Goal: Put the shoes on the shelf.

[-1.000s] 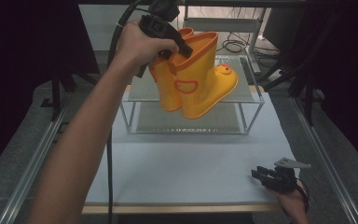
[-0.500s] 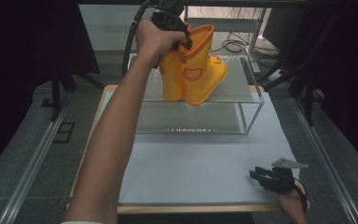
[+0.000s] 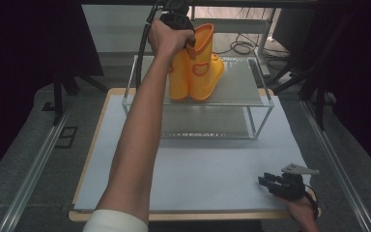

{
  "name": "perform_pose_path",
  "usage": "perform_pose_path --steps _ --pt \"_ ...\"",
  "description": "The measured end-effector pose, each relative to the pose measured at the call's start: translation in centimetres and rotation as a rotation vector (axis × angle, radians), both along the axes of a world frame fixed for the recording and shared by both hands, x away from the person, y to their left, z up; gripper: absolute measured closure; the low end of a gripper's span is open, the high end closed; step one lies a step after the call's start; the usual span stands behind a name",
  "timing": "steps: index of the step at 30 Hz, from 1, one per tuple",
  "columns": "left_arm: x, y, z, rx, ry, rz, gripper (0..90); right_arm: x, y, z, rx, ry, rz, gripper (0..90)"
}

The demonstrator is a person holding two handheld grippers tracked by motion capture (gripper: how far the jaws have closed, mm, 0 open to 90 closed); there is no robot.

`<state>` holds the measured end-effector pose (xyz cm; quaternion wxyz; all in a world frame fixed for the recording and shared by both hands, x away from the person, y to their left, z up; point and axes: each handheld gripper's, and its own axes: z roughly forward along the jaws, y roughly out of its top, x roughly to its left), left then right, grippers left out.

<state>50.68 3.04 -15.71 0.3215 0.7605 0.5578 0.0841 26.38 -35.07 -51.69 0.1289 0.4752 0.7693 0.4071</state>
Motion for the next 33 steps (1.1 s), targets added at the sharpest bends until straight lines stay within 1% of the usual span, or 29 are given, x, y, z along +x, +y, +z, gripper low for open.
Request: perform_pose_path --steps 3,4,5,6,8,12,14,15,19,20,21,22,23,25,27,28,29,30,32,33 --pt "0.6 -0.2 -0.3 0.0 0.0 0.035 82.9 -0.1 0.0 0.0 0.001 -0.001 -0.001 62.8" --pt "0.8 -0.2 -0.5 -0.003 0.002 0.042 82.7 -0.1 0.0 0.1 0.001 -0.008 0.0 62.8" --pt "1.1 -0.3 -0.9 0.0 0.012 0.054 82.6 -0.2 0.0 0.1 0.003 -0.008 -0.002 62.8" --pt "1.3 -0.4 -1.1 0.001 0.012 0.063 82.6 -0.2 0.0 0.2 0.003 -0.009 -0.002 62.8" --pt "1.6 -0.4 -1.5 0.011 0.02 0.074 82.4 -0.2 -0.1 0.1 0.002 -0.009 -0.003 62.8" --pt "1.9 -0.4 -2.1 0.016 0.029 0.088 81.8 -0.3 -0.2 0.2 0.003 -0.01 -0.006 62.8" --pt "2.0 -0.5 -2.2 0.01 0.021 0.095 81.6 -0.3 -0.3 0.1 0.003 -0.01 -0.008 62.7" --pt "2.0 -0.5 -2.1 0.018 0.021 0.091 81.4 -0.3 -0.3 0.1 0.003 -0.009 -0.009 62.8" --pt "1.8 -0.8 -1.9 -0.006 -0.01 0.079 78.1 -0.3 -0.2 0.1 0.002 -0.006 -0.008 62.7" --pt "1.7 -1.1 -1.8 -0.002 -0.021 0.07 76.0 -0.3 -0.2 0.1 0.001 -0.007 -0.007 62.7" --pt "1.7 -1.1 -1.8 -0.002 -0.021 0.07 73.3 -0.3 -0.2 0.1 0.001 -0.007 -0.007 62.7" --pt "1.7 -1.2 -1.7 -0.003 -0.019 0.059 73.3 -0.3 -0.2 0.1 0.002 -0.007 -0.006 62.7" --pt "1.6 -1.2 -1.6 -0.008 -0.023 0.055 70.6 -0.3 -0.2 0.1 0.001 -0.006 -0.006 62.7" --pt "1.6 -1.1 -1.4 -0.007 -0.017 0.043 66.2 -0.3 -0.1 0.1 0.0 -0.006 -0.005 62.7" --pt "1.5 -0.8 -1.2 -0.018 -0.029 0.042 58.9 -0.3 -0.1 0.1 -0.001 -0.006 -0.004 62.7" --pt "1.4 -0.7 -1.0 -0.036 -0.041 0.045 53.1 -0.3 -0.1 0.1 -0.001 -0.005 -0.003 62.7" --pt "1.3 -0.6 -0.7 -0.047 -0.047 0.041 53.1 -0.3 -0.1 0.1 -0.001 -0.005 -0.003 62.7" --pt "1.2 -0.6 -0.4 -0.052 -0.053 0.029 50.5 -0.3 0.0 0.1 0.0 -0.004 -0.003 62.7" --pt "0.8 -0.5 0.2 -0.052 -0.07 0.019 47.2 -0.3 0.0 0.1 -0.002 -0.003 -0.002 62.7" --pt "0.7 -0.4 0.4 -0.059 -0.078 0.014 46.2 -0.3 0.1 0.1 -0.002 -0.004 -0.001 62.7"
